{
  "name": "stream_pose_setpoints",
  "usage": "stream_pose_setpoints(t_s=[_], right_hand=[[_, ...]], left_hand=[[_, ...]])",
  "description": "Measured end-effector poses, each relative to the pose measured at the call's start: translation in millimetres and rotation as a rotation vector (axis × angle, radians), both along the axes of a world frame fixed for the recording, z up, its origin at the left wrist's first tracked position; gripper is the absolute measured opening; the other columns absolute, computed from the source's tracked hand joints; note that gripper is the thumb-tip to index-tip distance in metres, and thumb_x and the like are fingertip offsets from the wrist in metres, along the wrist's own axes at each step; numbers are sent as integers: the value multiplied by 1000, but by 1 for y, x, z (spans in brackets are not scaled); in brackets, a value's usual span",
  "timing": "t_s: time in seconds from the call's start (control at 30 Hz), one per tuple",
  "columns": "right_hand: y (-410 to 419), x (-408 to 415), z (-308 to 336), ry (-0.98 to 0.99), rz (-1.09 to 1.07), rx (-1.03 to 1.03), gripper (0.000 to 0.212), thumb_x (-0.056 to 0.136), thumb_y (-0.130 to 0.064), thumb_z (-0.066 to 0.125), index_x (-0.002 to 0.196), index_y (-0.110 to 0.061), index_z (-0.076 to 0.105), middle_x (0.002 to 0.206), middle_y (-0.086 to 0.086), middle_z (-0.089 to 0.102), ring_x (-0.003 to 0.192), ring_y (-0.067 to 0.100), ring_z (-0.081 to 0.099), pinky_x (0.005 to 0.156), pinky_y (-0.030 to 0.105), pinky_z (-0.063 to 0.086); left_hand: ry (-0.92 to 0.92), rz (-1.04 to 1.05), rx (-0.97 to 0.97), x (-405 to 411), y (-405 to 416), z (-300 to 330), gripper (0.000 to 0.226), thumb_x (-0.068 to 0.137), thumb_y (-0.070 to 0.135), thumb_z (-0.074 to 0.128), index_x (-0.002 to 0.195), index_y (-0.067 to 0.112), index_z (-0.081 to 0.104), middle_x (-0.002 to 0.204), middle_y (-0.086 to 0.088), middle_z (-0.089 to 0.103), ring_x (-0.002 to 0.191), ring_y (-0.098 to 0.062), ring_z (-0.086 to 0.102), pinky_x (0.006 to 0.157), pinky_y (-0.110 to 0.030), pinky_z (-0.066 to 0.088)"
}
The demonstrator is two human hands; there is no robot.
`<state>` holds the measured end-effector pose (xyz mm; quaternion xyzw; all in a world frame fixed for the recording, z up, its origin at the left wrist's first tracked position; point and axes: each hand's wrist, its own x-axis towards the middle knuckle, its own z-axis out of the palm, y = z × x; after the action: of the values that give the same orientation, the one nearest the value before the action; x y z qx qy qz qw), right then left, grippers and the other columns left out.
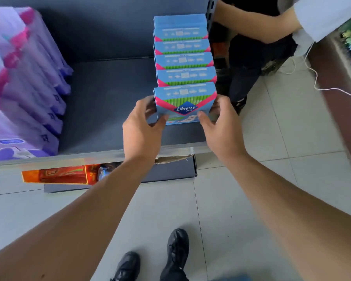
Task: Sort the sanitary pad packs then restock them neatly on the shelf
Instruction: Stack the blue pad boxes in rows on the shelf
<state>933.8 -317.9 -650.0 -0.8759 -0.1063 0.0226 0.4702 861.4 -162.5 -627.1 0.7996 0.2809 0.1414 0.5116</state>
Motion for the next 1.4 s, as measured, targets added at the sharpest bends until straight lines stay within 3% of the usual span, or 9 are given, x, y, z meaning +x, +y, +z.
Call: stream_pose_setpoints(t_s=[0.2, 0.5, 0.67, 0.87, 0.97, 1.1, 1.23, 1.4], right_hand=[[-8, 5, -5, -38, 5, 3, 35, 92, -24, 66, 120, -11, 49, 111, -2, 64, 100, 9, 60, 70, 14, 50], [-4, 6, -4, -49, -3, -2, 39, 91, -28, 67, 121, -11, 48, 118, -2, 65, 108, 7, 62, 72, 8, 52], [-5, 6, -2, -40, 0, -31, 41, 91, -31, 66, 122, -12, 48, 118, -2, 66, 108, 9, 62, 75, 18, 56], [-5, 4, 0, -26, 8, -72, 43, 91, -28, 67, 125, -11, 48, 116, 0, 64, 106, 10, 61, 73, 13, 51], [-8, -2, 2, -19, 1, -125, 49, 90, -26, 68, 132, -11, 46, 124, -1, 60, 113, 11, 57, 79, 12, 47], [-19, -27, 14, -42, -61, -234, 49, 93, -24, 62, 137, -12, 46, 133, 1, 54, 120, 15, 52, 86, 18, 40], [-36, -74, 34, -154, -106, -410, 38, 93, -23, 57, 128, -10, 54, 126, 5, 56, 113, 24, 52, 81, 29, 44], [-70, -151, 58, -140, -117, -556, 36, 91, -25, 57, 123, -8, 57, 123, 9, 59, 104, 33, 57, 75, 44, 53]], left_hand=[[4, -18, 40, 11, -4, -5, 40, 86, 14, 72, 122, 23, 56, 105, 20, 63, 100, 7, 60, 75, -4, 46], [34, -26, 69, 12, -2, -9, 40, 90, 19, 69, 126, 23, 54, 108, 20, 63, 101, 7, 59, 88, -23, 52], [49, -38, 121, 11, -2, -10, 40, 91, 21, 68, 128, 21, 52, 118, 12, 67, 109, -2, 62, 90, -31, 54], [91, -85, 157, 6, 3, -9, 56, 89, 29, 70, 138, 21, 43, 129, 9, 61, 115, -4, 58, 91, -31, 54], [122, -95, 185, -2, 4, -6, 62, 88, 27, 69, 141, 21, 37, 133, 9, 52, 115, -3, 51, 87, -21, 46], [99, -91, 227, -24, 1, 5, 42, 90, 24, 63, 128, 18, 44, 119, 9, 45, 109, -8, 48, 84, -21, 42], [48, -240, 307, -56, -7, 23, 17, 92, 23, 58, 106, 17, 51, 102, 9, 48, 93, -10, 49, 75, -27, 45], [118, -631, 397, -95, -40, 50, 30, 93, 27, 54, 123, 23, 56, 120, 4, 58, 104, -20, 59, 81, -33, 47]])
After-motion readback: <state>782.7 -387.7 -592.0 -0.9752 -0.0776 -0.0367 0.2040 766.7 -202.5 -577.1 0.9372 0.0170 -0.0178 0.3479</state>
